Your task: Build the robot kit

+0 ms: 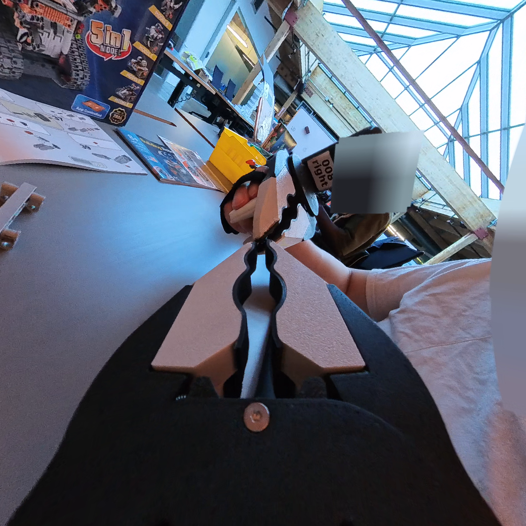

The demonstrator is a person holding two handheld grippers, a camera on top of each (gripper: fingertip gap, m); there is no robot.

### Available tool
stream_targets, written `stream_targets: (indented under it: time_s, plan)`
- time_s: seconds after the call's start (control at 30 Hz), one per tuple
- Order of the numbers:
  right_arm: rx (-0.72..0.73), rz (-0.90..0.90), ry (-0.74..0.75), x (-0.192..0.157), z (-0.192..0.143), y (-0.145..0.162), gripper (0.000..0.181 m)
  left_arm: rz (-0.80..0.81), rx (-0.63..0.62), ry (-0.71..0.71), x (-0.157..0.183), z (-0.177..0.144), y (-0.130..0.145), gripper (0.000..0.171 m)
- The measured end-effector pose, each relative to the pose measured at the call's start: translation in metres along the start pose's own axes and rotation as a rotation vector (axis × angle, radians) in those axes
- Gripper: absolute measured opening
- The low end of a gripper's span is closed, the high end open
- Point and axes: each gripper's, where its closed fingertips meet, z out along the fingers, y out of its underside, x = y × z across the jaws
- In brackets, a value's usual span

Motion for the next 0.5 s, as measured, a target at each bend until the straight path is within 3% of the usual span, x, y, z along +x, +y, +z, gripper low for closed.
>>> stream_targets:
  time_s: [0.13,0.5]
  plan:
    - [0.037,-0.009,0.0,0.0,-0.001,-0.004,0.006,-0.002,-0.007,0.01,0.001,-0.001,0.0,0.002]
    - [0.006,-0.158,-0.007,-0.011,0.001,-0.005,0.011,-0.233,-0.021,0.163,0.005,-0.007,0.008,0.001]
